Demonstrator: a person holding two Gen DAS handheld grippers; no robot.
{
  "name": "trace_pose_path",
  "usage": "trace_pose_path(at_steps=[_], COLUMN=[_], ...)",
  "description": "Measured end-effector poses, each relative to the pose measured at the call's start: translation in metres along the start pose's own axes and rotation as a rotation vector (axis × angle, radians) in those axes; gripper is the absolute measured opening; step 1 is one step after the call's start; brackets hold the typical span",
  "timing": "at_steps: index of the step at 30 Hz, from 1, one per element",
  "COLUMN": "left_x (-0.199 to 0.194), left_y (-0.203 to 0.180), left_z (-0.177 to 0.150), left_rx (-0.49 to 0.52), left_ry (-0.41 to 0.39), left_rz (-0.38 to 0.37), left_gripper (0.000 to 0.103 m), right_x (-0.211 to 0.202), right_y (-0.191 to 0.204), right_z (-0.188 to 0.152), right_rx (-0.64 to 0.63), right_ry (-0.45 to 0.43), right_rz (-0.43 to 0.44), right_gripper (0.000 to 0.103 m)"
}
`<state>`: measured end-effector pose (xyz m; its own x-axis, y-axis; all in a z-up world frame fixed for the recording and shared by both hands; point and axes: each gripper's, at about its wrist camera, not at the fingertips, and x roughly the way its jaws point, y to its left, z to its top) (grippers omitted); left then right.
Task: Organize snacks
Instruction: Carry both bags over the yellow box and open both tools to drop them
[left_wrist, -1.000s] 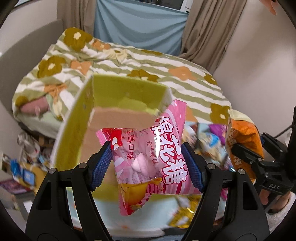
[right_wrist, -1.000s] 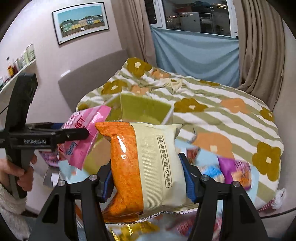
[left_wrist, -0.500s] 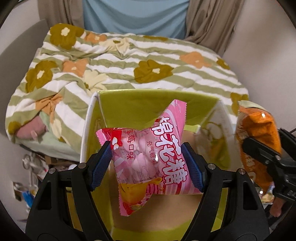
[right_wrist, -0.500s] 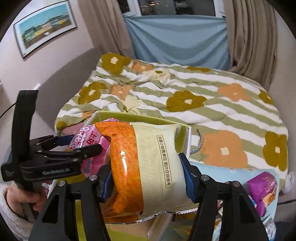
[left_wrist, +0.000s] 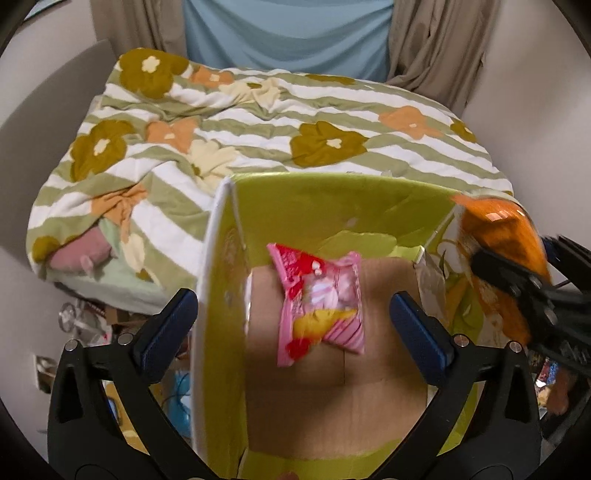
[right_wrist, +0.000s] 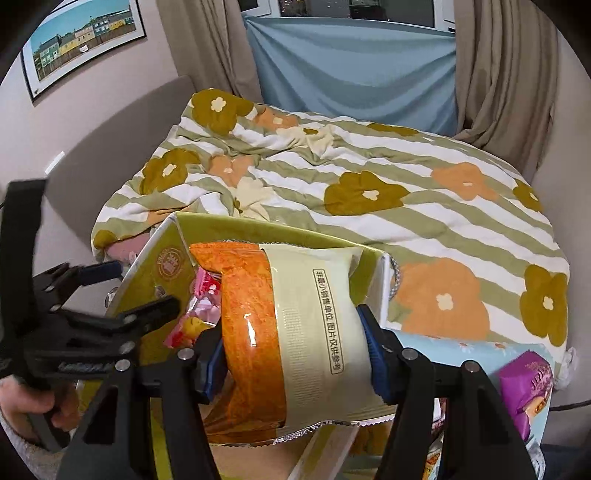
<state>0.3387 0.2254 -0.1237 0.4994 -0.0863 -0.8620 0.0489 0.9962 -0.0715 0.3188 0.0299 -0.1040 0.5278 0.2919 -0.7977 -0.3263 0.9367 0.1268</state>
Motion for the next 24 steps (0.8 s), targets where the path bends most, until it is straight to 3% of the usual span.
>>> trace_pose_path(at_steps=[12, 14, 15, 16, 24], left_x=[-0.022, -0.022, -0.022, -0.022, -0.031], left_y=[0.014, 0.017, 0.019, 0.019, 0.02], left_z=[-0.032, -0.036, -0.038, -0.04, -0.05], left_rx=[-0.034, -0.046, -0.052, -0.056, -0.069], left_ry=[-0.011, -0.008, -0.006, -0.005, -0.02], left_rz=[0.054, 0.054, 0.053, 0.053, 0.049], left_gripper=[0.103, 0.103, 0.103, 0.103, 0.103], right_x=[0.062, 0.065, 0.065, 0.065, 0.039], right_y=[0.01, 0.009, 0.009, 0.008, 0.012], right_z=[0.007, 0.006, 0.006, 0.005, -0.001], right_rx=[0.006, 0.018, 0.028, 0.036, 0.002], right_ry=[0.101, 0.101, 0.091, 0.083, 0.041], right_rz=[0.005, 0.01, 0.016, 0.019, -0.007], right_gripper=[0.06, 0.071, 0.096, 0.103, 0.103])
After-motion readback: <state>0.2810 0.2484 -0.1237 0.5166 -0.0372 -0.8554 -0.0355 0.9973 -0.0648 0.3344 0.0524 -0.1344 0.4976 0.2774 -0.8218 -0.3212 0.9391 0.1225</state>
